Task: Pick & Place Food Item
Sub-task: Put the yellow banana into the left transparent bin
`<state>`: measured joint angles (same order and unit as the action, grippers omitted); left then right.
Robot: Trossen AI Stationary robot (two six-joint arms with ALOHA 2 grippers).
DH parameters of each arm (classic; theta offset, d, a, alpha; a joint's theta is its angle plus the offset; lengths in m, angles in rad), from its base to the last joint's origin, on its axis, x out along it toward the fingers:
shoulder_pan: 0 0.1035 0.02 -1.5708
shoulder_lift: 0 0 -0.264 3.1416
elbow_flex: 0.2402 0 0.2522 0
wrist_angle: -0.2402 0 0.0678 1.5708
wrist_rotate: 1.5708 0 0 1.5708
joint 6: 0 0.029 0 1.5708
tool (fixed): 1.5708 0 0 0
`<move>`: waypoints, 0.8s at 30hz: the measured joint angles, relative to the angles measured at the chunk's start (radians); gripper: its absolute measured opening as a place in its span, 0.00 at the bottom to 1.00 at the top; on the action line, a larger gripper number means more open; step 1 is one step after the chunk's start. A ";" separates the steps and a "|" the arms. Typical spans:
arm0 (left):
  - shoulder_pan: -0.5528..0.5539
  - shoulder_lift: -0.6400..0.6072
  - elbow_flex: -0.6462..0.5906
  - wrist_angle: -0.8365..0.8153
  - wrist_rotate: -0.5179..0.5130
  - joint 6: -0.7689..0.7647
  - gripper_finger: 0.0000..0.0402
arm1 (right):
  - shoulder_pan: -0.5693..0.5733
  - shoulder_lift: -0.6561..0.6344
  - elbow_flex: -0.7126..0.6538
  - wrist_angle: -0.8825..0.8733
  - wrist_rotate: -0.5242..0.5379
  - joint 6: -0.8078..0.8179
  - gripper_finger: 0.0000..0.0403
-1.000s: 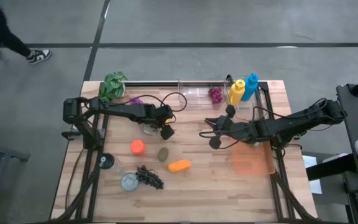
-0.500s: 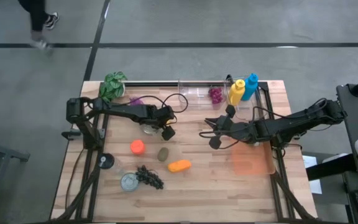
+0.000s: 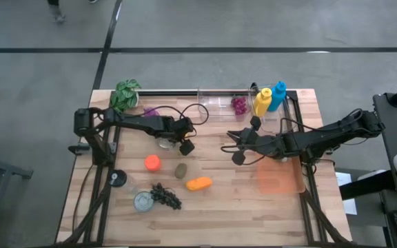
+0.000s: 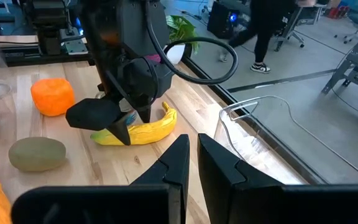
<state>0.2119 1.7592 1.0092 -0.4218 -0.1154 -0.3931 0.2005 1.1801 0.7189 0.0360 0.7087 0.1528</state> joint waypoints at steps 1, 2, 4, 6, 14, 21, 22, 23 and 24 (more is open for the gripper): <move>0.000 0.000 0.000 -0.001 0.000 0.000 0.75 | 0.000 0.000 0.000 0.000 0.000 0.000 0.07; 0.000 0.003 0.000 0.001 0.000 0.000 0.75 | 0.000 0.000 0.000 0.000 0.000 0.000 0.07; 0.000 0.008 0.000 0.002 0.000 0.000 0.74 | 0.000 0.000 0.000 0.000 0.000 0.000 0.07; 0.000 0.018 0.000 0.002 0.000 0.000 0.74 | 0.000 0.000 0.000 0.000 0.000 0.000 0.07; 0.000 0.023 0.000 0.008 0.000 0.000 0.72 | 0.000 0.000 0.000 0.004 0.000 -0.005 0.07; 0.000 0.026 0.000 0.011 0.000 0.003 0.68 | 0.000 0.000 0.000 0.005 0.000 -0.007 0.07; 0.000 0.026 0.000 0.010 -0.005 0.003 0.67 | 0.000 0.000 0.000 0.005 0.000 -0.007 0.07; 0.000 0.026 0.000 0.011 -0.013 0.003 0.66 | 0.000 0.000 0.000 0.005 0.000 -0.007 0.07; -0.001 0.026 0.000 0.010 -0.020 0.004 0.65 | 0.000 0.000 0.000 0.005 0.000 -0.007 0.07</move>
<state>0.2111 1.7851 1.0092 -0.4113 -0.1358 -0.3895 0.2005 1.1801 0.7189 0.0414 0.7086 0.1459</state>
